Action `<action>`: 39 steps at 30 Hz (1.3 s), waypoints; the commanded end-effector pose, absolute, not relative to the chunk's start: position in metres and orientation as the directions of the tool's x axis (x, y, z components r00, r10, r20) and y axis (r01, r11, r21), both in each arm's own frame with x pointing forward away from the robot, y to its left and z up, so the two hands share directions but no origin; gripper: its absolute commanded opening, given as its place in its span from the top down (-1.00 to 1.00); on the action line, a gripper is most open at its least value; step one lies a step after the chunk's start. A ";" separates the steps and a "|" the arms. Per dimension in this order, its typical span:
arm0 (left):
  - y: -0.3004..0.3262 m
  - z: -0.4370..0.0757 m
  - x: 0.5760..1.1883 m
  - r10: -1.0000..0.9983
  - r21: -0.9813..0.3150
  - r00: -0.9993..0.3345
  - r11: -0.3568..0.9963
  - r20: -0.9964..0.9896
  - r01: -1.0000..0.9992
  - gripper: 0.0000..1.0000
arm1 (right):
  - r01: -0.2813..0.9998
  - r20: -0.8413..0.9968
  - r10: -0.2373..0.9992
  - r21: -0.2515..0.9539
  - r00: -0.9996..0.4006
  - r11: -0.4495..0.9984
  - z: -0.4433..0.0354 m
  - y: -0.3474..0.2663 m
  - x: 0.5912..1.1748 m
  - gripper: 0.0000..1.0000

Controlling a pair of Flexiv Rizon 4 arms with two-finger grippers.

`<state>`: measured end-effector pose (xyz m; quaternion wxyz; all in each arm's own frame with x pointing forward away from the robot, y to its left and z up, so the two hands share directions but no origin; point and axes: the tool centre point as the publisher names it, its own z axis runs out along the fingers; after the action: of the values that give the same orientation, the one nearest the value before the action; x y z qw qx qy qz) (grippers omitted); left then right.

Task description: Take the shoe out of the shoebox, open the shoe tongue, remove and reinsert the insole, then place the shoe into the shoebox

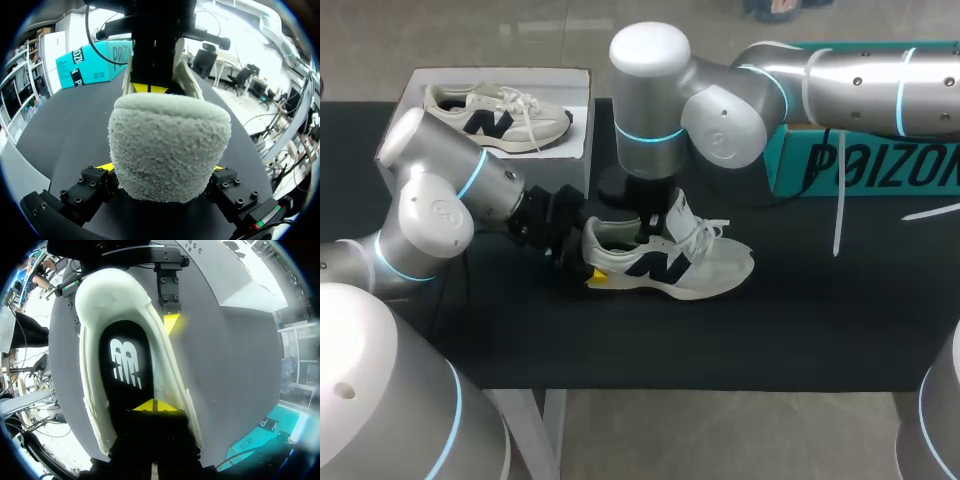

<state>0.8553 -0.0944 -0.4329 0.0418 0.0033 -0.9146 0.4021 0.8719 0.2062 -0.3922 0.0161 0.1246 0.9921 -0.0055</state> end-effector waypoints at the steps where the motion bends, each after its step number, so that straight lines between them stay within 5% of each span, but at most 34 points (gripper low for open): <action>1: -0.095 -0.436 0.857 0.028 -0.736 -0.996 0.676 0.079 -0.039 1.00 | 0.247 -0.031 0.247 0.004 -0.968 0.969 -0.397 0.205 0.870 1.00; 13: -0.095 -0.436 0.857 0.028 -0.736 -0.996 0.676 0.079 -0.039 1.00 | 0.236 -0.020 0.237 0.023 -0.971 0.971 -0.407 0.206 0.867 1.00; 15: -0.095 -0.436 0.857 0.028 -0.736 -0.996 0.676 0.079 -0.039 1.00 | 0.238 -0.016 0.238 0.030 -0.971 0.971 -0.406 0.206 0.868 0.65; 21: -0.095 -0.436 0.857 0.028 -0.736 -0.996 0.676 0.079 -0.039 1.00 | 0.231 -0.018 0.231 0.031 -0.973 0.973 -0.405 0.212 0.870 0.52; 39: -0.095 -0.436 0.857 0.028 -0.736 -0.996 0.676 0.079 -0.039 1.00 | 0.227 0.053 0.226 0.030 -0.973 0.973 -0.430 0.217 0.871 0.45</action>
<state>0.8557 -0.0941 -0.4334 0.0419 0.0034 -0.9147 0.4019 0.8677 0.2128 -0.4162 -0.0239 0.1144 0.9930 0.0181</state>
